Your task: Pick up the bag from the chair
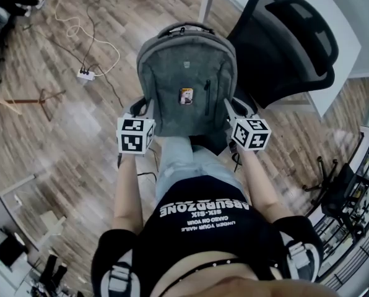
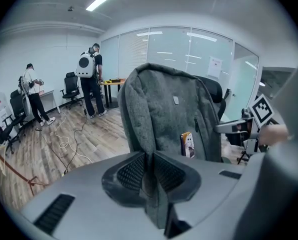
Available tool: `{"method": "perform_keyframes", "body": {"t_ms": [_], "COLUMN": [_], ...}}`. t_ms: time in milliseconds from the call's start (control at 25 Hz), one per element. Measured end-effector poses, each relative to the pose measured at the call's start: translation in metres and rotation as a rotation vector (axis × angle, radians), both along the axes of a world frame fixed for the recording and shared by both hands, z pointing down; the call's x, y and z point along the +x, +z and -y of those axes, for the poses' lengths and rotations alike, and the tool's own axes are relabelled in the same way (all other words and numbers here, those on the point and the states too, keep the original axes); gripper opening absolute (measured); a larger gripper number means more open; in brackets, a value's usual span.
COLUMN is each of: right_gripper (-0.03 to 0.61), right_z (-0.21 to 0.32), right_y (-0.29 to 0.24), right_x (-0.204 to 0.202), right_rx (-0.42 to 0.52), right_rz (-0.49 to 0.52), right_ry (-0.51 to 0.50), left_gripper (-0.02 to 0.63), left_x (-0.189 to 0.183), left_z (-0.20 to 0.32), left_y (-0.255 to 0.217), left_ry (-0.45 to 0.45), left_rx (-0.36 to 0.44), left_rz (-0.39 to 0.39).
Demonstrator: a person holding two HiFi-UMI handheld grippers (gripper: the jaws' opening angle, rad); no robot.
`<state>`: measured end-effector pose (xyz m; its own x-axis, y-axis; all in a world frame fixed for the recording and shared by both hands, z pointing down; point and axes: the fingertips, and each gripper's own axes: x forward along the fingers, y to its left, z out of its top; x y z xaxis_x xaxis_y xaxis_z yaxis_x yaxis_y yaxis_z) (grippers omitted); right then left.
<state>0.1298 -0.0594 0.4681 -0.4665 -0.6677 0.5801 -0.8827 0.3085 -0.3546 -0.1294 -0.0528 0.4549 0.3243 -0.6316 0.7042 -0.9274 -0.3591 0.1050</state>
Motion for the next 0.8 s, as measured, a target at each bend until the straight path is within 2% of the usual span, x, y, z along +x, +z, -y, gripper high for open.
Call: {"method": "perform_keyframes", "body": {"t_ms": [480,800], "right_gripper": [0.058,0.058], "right_z": [-0.012,-0.024], "right_y": [-0.047,-0.068], "right_x": [0.006,0.01], "right_rx": [0.036,0.039], "right_rz": [0.074,0.112], "right_ry": [0.021,0.008], "left_gripper": [0.06,0.06], "left_x": [0.006,0.01], "left_z": [-0.015,-0.028], "left_y": [-0.047,-0.068], "left_ry": [-0.005,-0.028], "left_rx": [0.088,0.115], "left_rz": [-0.021,-0.026]}}
